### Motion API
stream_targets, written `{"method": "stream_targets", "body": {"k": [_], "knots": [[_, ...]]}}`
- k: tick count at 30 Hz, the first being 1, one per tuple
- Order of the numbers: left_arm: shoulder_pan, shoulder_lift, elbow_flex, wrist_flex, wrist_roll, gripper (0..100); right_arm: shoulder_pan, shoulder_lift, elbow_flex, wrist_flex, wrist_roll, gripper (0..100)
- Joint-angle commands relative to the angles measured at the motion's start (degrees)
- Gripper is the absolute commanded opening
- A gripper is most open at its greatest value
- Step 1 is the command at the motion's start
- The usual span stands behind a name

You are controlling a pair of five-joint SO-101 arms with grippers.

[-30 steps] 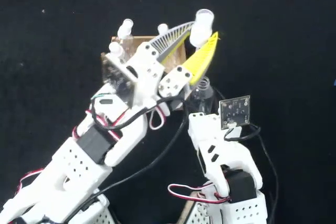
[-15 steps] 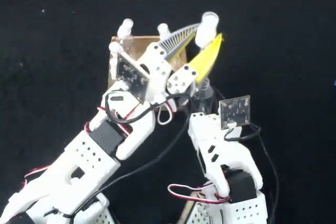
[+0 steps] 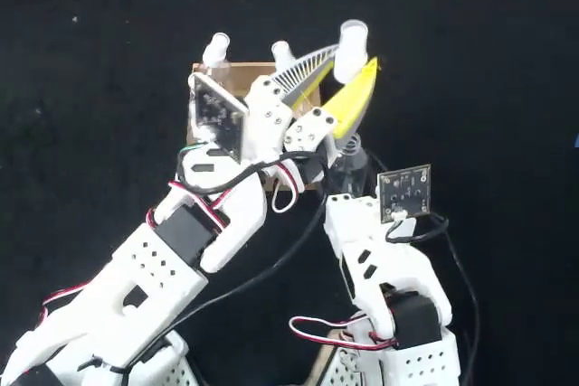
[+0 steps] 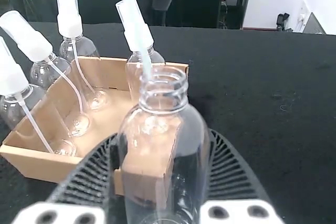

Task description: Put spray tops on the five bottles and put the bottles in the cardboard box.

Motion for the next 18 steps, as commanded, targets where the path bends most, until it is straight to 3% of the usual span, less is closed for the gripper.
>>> {"method": "stream_targets", "body": {"k": [1, 11, 18], "knots": [[-0.4, -0.3, -0.8, 2.2, 3.2, 5, -0.8, -5.7, -0.2, -1.8, -0.3, 7.4], [-0.6, -4.2, -3.1, 2.4, 5.2, 6, -0.8, -5.7, -0.2, -1.8, -0.3, 7.4], [-0.6, -4.1, -2.5, 8.0, 5.6, 6, -0.8, -5.7, -0.2, -1.8, -0.3, 7.4]]}}
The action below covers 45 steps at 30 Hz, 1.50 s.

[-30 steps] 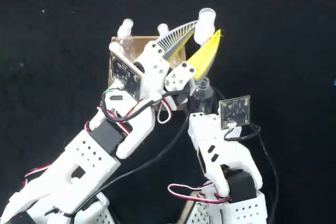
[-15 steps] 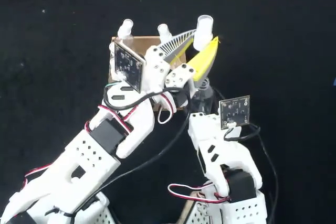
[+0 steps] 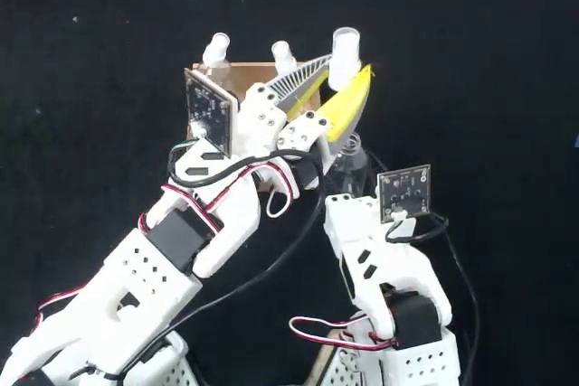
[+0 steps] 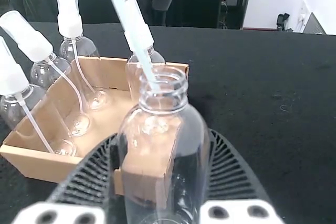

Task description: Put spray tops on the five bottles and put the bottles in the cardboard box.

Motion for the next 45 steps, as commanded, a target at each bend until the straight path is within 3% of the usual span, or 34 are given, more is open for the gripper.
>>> {"method": "stream_targets", "body": {"k": [1, 18, 21, 28, 40, 45], "knots": [[-0.5, -1.8, -2.2, 2.0, 0.5, 6, -0.8, -5.7, -0.2, -1.8, -0.3, 7.4], [0.0, 2.2, 4.0, 1.4, 0.5, 6, -0.8, -5.7, -0.3, -1.8, -0.2, 7.4], [0.0, 3.7, 4.6, -3.2, 0.5, 6, -0.8, -5.7, -0.3, -1.8, -0.2, 7.4], [-0.2, 4.2, 5.2, -3.6, 3.0, 24, -0.8, -5.7, -0.3, -1.8, -0.1, 7.4], [-5.0, 4.0, -2.5, 9.0, 5.4, 25, -0.7, -5.7, 0.4, -1.9, 0.0, 7.4], [-7.6, -4.0, -3.4, 20.0, 5.4, 25, -0.6, -5.7, 0.1, -2.9, -0.2, 7.4]]}}
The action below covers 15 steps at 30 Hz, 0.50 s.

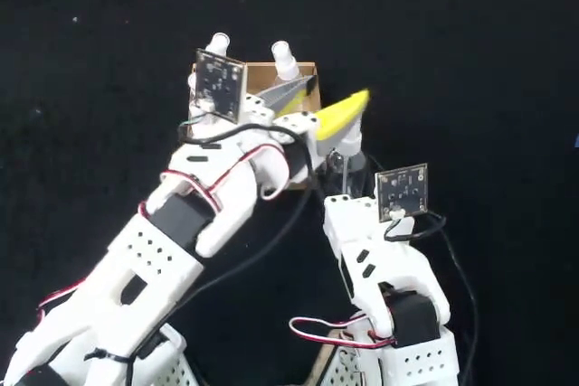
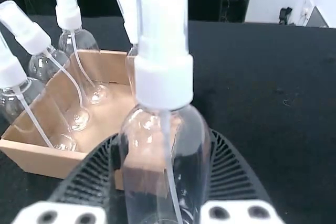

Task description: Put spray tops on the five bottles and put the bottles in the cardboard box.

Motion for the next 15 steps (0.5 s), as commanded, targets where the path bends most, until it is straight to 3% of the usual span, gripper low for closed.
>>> {"method": "stream_targets", "body": {"k": [1, 9, 15], "knots": [[-2.6, -10.2, -3.9, 10.5, 0.4, 25, -0.6, -5.7, -0.8, -4.1, -0.2, 7.4], [-17.1, -29.5, 6.3, 29.5, 0.4, 25, -0.9, -5.7, -0.5, -14.9, -0.3, 7.4], [-27.3, -41.5, 19.3, 31.3, 0.4, 25, -1.1, -5.7, -0.7, -26.2, -0.3, 0.8]]}}
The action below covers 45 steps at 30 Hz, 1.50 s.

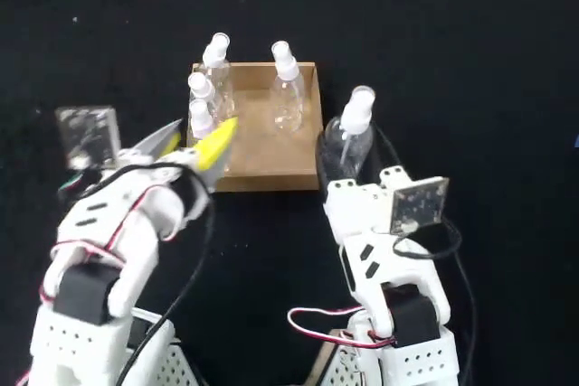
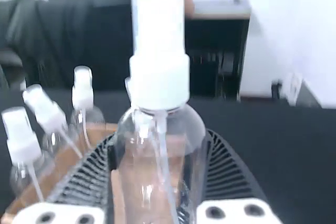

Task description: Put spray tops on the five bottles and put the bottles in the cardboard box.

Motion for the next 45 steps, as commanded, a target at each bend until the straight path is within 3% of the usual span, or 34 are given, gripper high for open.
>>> {"method": "stream_targets", "body": {"k": [1, 8, 12, 20, 28, 32, 45], "knots": [[-5.8, -8.8, 7.7, 0.4, 0.4, 25, -1.7, -5.6, -0.7, -8.2, -0.3, 1.6], [-11.1, -17.0, 21.1, 0.4, 4.5, 25, -9.1, 1.2, -3.7, -11.8, -0.3, 2.2], [-14.5, -20.7, 26.2, 0.4, 6.5, 25, -9.1, 13.6, -10.0, -19.3, -0.3, 2.1], [-21.4, -27.3, 32.8, 0.4, 6.5, 25, -9.1, 40.0, -16.7, -22.3, 0.0, 2.5], [-21.6, -27.1, 37.0, 0.3, 6.6, 25, -9.1, 54.2, -10.5, -46.2, -0.1, 2.2], [-21.6, -27.1, 39.2, -2.9, 10.3, 25, -9.1, 61.1, -8.0, -55.9, -0.1, 2.1], [-21.6, -27.1, 40.5, -4.8, 11.0, 25, -8.9, 84.5, -11.8, -68.3, 0.3, 2.1]]}}
